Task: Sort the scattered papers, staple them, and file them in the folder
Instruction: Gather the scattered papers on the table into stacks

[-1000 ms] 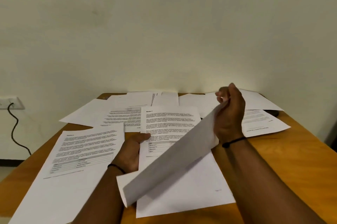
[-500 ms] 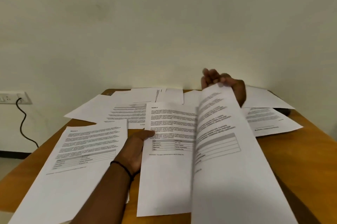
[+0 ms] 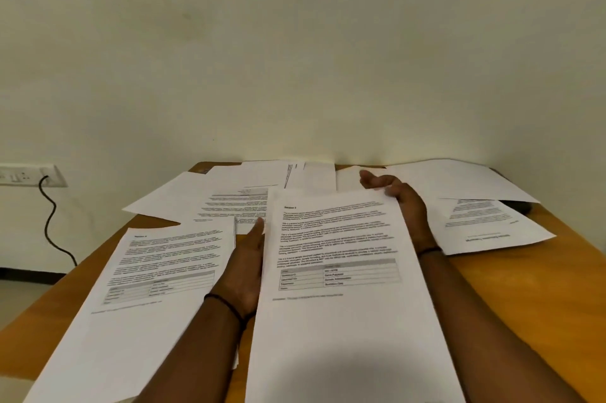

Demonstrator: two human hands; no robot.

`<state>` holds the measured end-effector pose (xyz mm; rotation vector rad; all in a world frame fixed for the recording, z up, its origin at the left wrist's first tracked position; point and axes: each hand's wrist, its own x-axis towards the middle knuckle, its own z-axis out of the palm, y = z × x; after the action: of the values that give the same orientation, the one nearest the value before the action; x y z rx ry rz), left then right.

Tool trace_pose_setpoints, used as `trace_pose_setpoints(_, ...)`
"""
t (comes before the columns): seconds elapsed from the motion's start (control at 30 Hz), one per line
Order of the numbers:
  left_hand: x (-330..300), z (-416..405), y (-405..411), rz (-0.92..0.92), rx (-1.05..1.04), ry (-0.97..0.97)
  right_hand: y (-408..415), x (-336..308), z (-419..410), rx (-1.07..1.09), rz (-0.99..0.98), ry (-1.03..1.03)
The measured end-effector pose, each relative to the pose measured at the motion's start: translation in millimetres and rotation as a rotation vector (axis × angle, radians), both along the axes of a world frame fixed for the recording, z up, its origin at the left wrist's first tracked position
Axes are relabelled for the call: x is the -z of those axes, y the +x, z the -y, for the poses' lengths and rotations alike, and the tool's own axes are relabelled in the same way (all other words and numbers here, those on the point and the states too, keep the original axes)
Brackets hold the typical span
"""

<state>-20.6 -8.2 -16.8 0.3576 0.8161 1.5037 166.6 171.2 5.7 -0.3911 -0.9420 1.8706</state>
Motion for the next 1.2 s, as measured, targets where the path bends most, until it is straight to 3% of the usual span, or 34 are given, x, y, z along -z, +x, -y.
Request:
trace_pose_setpoints(0.1,0,-1,0,-0.004,-0.012,0.002,9,13,-4,0.148,0.291,0.18)
trace_pose_setpoints(0.33,3,-2,0,-0.142,-0.035,-0.1,7,16,-2,0.179,0.392,0.286)
trace_pose_setpoints(0.6,5,-1,7,-0.088,-0.186,0.022,13,14,4,0.028,0.549,0.197)
trace_pose_setpoints(0.7,3,0,8,-0.063,-0.163,0.063,13,13,9,0.008,0.625,0.352)
trace_pose_setpoints(0.83,3,0,10,-0.081,-0.109,0.069,10,6,22,0.058,0.439,0.338)
trace_pose_setpoints(0.9,4,0,10,-0.143,-0.127,0.06,9,4,26,0.141,0.458,0.333)
trace_pose_setpoints(1.1,5,-1,11,-0.239,-0.157,0.048,28,21,12,1.092,1.256,0.736)
trace_pose_setpoints(1.13,5,-1,11,-0.238,-0.16,0.044,34,23,7,1.098,1.412,0.719)
trace_pose_setpoints(1.2,5,-1,11,-0.24,-0.163,0.045,42,27,1,0.862,1.753,0.593)
